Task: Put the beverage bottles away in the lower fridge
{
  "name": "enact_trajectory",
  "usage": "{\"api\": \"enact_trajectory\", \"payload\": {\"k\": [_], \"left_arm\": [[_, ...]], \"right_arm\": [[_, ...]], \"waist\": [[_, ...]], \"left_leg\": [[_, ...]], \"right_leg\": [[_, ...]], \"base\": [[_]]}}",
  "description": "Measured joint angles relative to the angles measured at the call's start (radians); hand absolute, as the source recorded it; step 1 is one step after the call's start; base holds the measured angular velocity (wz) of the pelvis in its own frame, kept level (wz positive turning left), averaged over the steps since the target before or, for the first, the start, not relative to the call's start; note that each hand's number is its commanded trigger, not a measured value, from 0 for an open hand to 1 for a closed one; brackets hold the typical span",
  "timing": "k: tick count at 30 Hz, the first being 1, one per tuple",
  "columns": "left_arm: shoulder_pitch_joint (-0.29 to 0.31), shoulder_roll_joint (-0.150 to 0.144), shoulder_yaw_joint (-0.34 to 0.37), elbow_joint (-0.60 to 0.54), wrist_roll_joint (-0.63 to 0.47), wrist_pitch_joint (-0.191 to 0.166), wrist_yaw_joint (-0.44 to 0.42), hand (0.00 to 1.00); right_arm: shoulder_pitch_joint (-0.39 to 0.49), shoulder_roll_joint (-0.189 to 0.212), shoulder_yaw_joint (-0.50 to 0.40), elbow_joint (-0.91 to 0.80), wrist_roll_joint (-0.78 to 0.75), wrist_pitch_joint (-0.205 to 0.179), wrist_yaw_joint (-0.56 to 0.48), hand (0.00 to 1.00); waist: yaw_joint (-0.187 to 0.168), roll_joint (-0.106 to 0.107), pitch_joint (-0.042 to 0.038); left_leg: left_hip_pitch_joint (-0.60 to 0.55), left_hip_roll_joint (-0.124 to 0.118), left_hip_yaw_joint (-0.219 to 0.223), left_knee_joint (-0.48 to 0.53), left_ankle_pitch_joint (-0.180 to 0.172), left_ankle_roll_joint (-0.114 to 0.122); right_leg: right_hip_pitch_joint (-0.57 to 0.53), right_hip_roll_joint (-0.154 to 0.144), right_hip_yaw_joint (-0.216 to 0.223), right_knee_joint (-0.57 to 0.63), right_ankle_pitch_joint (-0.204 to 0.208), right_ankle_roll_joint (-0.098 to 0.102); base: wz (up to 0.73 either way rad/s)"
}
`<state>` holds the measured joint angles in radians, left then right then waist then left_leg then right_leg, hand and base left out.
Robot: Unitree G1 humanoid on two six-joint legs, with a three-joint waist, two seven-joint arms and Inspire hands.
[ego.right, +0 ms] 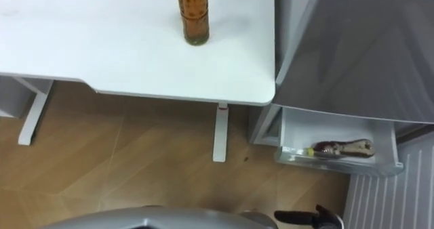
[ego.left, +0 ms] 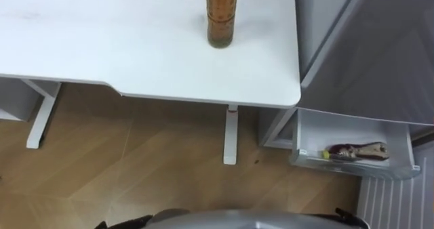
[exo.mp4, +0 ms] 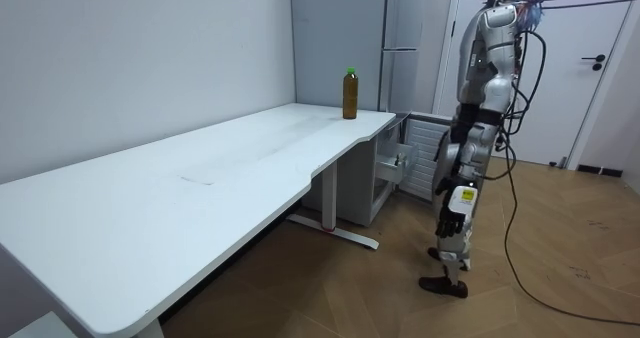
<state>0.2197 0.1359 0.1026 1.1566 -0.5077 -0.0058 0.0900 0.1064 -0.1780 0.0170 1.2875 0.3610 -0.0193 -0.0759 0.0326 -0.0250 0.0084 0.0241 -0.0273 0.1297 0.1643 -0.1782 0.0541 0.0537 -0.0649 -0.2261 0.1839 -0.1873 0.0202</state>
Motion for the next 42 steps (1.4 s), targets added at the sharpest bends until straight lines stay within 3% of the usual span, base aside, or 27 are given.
{"api": "enact_trajectory", "payload": {"k": [4, 9, 12, 17, 22, 24, 25, 27, 33, 39, 42], "left_arm": [[0.001, -0.007, 0.048, -0.019, -0.002, 0.0, 0.066, 0.0], [0.002, -0.006, 0.15, -0.056, -0.01, 0.0, 0.173, 0.0], [0.013, -0.007, 0.174, -0.125, -0.012, -0.002, 0.246, 0.0], [0.02, -0.013, 0.219, -0.225, -0.01, -0.044, 0.38, 0.0], [0.018, -0.018, 0.247, -0.414, -0.01, -0.09, 0.535, 0.0], [0.015, -0.018, 0.248, -0.482, -0.001, -0.13, 0.603, 0.0], [0.02, -0.018, 0.252, -0.513, -0.001, -0.135, 0.635, 0.0], [0.028, -0.018, 0.252, -0.565, -0.001, -0.137, 0.676, 0.0], [0.047, -0.018, 0.253, -0.789, 0.045, -0.156, 0.781, 0.0], [0.048, -0.012, 0.277, -0.98, 0.24, -0.197, 0.806, 0.0], [0.047, -0.007, 0.276, -1.089, 0.257, -0.222, 0.814, 0.0]], "right_arm": [[0.012, 0.019, -0.001, -0.001, 0.005, 0.014, -0.001, 0.0], [0.012, 0.018, -0.021, 0.003, -0.005, 0.037, 0.003, 0.0], [0.012, 0.018, -0.021, 0.005, -0.016, 0.043, 0.003, 0.0], [0.016, 0.02, -0.04, 0.002, -0.02, 0.04, 0.003, 0.0], [0.019, 0.021, -0.04, -0.009, -0.032, 0.04, 0.0, 0.0], [0.019, 0.021, -0.041, -0.016, -0.042, 0.038, -0.01, 0.0], [0.02, 0.022, -0.042, -0.017, -0.048, 0.03, -0.011, 0.0], [0.02, 0.023, -0.042, -0.018, -0.052, 0.02, -0.011, 0.0], [0.051, 0.023, -0.041, -0.065, -0.063, 0.019, -0.017, 0.0], [0.051, 0.031, -0.049, -0.065, -0.105, -0.017, -0.008, 0.0], [0.053, 0.029, -0.048, -0.047, -0.099, -0.024, -0.007, 0.0]], "waist": [[0.001, 0.006, 0.003], [0.003, 0.014, -0.0011], [0.005, 0.017, -0.0018], [0.006, 0.02, -0.0035], [0.024, 0.021, -0.0054], [0.032, 0.022, -0.0112], [0.034, 0.023, -0.0176], [0.033, 0.022, -0.0195], [0.062, 0.026, -0.0178], [0.053, 0.026, -0.0124], [0.051, 0.026, -0.0093]], "left_leg": [[0.022, 0.003, -0.001, 0.0, -0.013, -0.001], [0.048, 0.002, -0.001, 0.007, -0.022, 0.002], [0.059, 0.002, -0.002, 0.011, -0.028, 0.004], [0.059, 0.003, -0.004, 0.026, -0.032, 0.004], [0.05, 0.0, -0.013, 0.037, -0.033, 0.004], [0.056, -0.003, -0.023, 0.035, -0.032, 0.005], [0.058, -0.004, -0.025, 0.035, -0.032, 0.005], [0.058, -0.003, -0.031, 0.037, -0.032, 0.005], [0.055, -0.004, -0.061, 0.038, -0.033, 0.003], [0.056, -0.007, -0.08, 0.034, -0.034, 0.002], [0.055, -0.01, -0.09, 0.034, -0.034, 0.002]], "right_leg": [[0.019, 0.003, 0.001, -0.001, 0.0, 0.001], [0.046, 0.003, 0.003, 0.0, 0.0, 0.001], [0.061, 0.003, 0.005, 0.001, -0.001, 0.002], [0.068, 0.002, 0.003, 0.002, -0.001, 0.002], [0.063, 0.001, 0.003, -0.001, -0.006, 0.005], [0.067, 0.0, -0.001, 0.001, -0.007, 0.006], [0.068, 0.0, -0.002, 0.001, -0.007, 0.006], [0.069, 0.0, -0.015, 0.001, -0.006, 0.006], [0.075, 0.003, -0.03, 0.001, -0.006, 0.006], [0.091, 0.004, -0.041, -0.009, -0.006, 0.006], [0.096, 0.003, -0.05, -0.015, -0.006, 0.006]], "base": [[-0.03], [-0.04], [-0.01], [0.0], [0.02], [0.03], [0.0], [0.05], [0.07], [0.07], [0.08]]}}
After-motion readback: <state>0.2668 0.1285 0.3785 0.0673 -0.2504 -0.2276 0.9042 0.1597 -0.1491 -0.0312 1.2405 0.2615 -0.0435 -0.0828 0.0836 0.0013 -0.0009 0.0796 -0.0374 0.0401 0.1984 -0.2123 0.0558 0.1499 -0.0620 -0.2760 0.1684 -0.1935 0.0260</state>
